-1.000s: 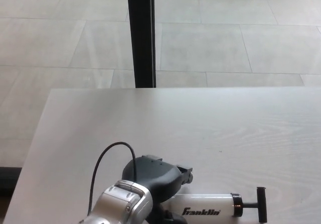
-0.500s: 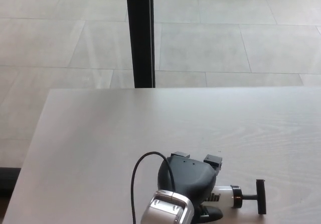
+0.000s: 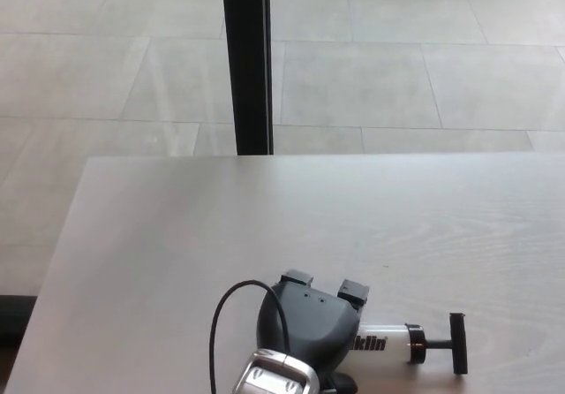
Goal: The robot uses its left hand to lift the air pump kept on the middle of the desk and use the right hand to pull out the handle
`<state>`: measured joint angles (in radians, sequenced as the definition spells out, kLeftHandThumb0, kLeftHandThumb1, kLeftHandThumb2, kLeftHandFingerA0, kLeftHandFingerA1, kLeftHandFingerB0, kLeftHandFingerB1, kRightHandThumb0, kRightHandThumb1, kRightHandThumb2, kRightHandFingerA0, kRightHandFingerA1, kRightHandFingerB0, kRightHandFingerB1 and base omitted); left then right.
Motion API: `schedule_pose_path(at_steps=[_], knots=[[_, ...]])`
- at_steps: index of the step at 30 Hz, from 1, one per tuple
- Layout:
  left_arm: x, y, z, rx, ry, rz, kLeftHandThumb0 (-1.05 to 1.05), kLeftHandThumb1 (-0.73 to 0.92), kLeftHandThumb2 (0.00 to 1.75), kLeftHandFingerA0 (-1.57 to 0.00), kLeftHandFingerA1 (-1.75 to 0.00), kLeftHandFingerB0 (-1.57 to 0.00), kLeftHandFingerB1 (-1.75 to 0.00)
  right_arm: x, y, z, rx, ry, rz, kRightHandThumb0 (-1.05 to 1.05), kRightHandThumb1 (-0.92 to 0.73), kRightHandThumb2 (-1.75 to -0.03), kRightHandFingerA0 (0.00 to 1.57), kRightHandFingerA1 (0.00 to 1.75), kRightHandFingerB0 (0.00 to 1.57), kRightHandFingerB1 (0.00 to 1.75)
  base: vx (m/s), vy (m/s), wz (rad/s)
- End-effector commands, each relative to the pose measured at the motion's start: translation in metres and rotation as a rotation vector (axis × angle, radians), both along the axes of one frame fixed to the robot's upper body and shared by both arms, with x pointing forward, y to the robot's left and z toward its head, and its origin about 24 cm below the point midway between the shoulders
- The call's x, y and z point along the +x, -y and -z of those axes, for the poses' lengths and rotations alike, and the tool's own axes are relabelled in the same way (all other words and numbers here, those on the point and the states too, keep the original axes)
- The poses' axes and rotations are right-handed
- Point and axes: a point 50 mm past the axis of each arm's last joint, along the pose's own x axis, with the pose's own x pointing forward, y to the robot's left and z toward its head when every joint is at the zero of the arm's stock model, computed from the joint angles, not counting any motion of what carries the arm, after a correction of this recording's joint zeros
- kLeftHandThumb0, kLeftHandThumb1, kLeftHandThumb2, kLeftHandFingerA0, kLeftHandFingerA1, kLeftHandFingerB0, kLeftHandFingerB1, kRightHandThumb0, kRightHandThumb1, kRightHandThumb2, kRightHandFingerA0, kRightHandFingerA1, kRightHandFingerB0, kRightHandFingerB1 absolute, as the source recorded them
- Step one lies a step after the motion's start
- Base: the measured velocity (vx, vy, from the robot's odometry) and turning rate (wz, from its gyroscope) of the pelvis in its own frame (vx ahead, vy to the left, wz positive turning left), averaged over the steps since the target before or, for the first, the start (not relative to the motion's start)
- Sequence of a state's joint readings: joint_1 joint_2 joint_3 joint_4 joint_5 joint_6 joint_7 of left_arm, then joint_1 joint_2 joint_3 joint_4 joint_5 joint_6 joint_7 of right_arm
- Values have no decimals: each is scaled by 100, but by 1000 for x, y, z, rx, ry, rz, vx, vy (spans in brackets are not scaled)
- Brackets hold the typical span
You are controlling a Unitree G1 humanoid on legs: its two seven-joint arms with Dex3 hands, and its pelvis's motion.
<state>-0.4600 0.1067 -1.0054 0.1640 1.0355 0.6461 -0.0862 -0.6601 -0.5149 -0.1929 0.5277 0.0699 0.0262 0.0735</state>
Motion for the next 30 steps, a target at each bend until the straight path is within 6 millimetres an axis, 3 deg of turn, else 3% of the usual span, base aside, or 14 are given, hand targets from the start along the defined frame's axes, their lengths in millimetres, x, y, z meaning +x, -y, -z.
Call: schedule_pose_path(at_steps=[1,2,3,4,5,6,7,9,10,14,16,24,26,30], knots=[[-4,-20,14,118,-32,-15,-72,53,89,-37,-67,-11,-46,-4,9,3,16,-2,53,-55,-75,-62,57,69,60,45,0,0,0],[-4,-22,14,114,-36,-22,-66,67,60,-45,-72,-18,-36,-5,9,3,18,5,58,-54,-75,-62,58,71,62,46,0,0,0],[-3,-22,15,111,-38,-26,-61,66,60,-49,-72,-18,-36,-5,9,3,21,3,65,-51,-75,-62,58,70,64,45,0,0,0],[-3,-23,15,107,-40,-28,-47,46,94,-60,-80,-5,-48,-5,10,3,29,-3,74,-46,-75,-62,57,71,63,45,0,0,0],[-3,-23,15,107,-39,-28,-47,46,94,-60,-80,-5,-48,-6,10,3,35,-3,75,-46,-75,-62,57,71,63,45,0,0,0],[-3,-22,14,110,-24,-22,-52,69,61,-65,-98,-21,-38,-5,10,2,28,0,77,-43,-75,-62,58,69,62,45,0,0,0],[-3,-21,14,91,-19,-18,-45,70,61,-70,-117,-23,-40,-5,10,2,14,0,84,-41,-76,-63,59,66,62,45,0,0,0],[-3,-12,13,-30,-39,16,-30,74,65,-79,-133,-31,-46,-5,12,0,23,9,93,-41,-75,-62,60,69,62,46,0,0,0],[-4,-10,13,-82,-36,33,-21,68,70,-83,-146,-44,-52,-5,12,-1,22,11,94,-41,-75,-63,61,77,62,46,0,0,0],[-5,1,12,-202,9,109,-19,66,76,-84,-162,-50,-54,-5,14,-3,7,24,89,-41,-74,-62,62,75,62,46,0,0,0],[-5,5,10,-232,-6,122,-20,70,79,-86,-154,-51,-57,-4,13,-3,6,31,81,-44,-74,-62,63,75,62,46,0,0,0],[-2,18,5,-288,-1,157,-20,58,83,-84,-167,-51,-57,-3,11,-7,-4,46,73,-45,-75,-62,62,75,62,47,0,0,0],[-2,18,6,-280,-9,163,-28,59,83,-96,-157,-55,-62,-2,11,-7,-2,44,72,-45,-75,-62,62,76,63,47,0,0,0],[-4,16,11,-256,-56,156,-25,63,74,-84,-156,-46,-56,-2,12,-7,2,44,80,-46,-74,-62,62,81,63,46,0,0,0]])
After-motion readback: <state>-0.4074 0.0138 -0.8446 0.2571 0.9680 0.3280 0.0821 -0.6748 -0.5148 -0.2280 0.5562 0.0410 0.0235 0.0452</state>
